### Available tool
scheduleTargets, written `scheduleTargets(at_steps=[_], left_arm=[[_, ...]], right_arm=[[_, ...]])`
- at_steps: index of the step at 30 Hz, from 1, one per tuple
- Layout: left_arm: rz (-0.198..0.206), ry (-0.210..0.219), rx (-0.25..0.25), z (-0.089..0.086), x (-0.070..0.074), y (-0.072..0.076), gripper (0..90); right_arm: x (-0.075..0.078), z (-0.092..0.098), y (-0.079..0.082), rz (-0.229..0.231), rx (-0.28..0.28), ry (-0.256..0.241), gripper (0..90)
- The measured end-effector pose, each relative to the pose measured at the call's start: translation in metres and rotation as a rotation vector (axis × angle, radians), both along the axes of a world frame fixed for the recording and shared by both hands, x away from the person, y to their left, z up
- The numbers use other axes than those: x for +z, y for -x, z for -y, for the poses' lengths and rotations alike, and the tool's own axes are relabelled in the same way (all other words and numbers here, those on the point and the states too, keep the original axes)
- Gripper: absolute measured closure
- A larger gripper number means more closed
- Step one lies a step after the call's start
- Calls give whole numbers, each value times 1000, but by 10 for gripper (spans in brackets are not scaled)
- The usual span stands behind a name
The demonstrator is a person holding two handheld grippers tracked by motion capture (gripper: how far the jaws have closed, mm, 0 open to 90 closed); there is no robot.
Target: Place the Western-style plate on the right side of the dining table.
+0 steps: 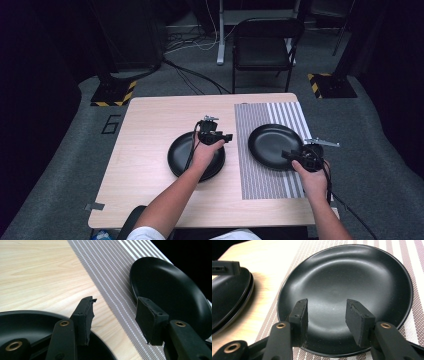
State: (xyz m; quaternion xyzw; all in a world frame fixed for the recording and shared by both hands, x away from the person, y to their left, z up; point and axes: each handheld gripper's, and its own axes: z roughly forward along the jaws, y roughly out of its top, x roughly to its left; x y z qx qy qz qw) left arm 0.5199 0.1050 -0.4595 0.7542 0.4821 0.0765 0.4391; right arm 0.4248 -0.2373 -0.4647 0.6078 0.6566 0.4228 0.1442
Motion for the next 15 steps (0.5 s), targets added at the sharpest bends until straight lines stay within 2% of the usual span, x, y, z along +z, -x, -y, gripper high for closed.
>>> scheduleTargets(at_steps=[3,7,10,12,15], left_arm=[[11,-7,-4,-8,1,5,478],[37,-26,-9,-21,4,13,478],[51,-34,-5,-33,7,17,477],[57,-44,-1,-43,7,20,477],[50,-34,13,-55,6,24,476]], right_arm=[[3,-6,1,1,26,-8,523],[7,-15,2,10,49,-3,521],[9,-20,4,11,87,10,518],[12,-21,7,23,112,8,516],[16,-25,12,47,152,13,510]])
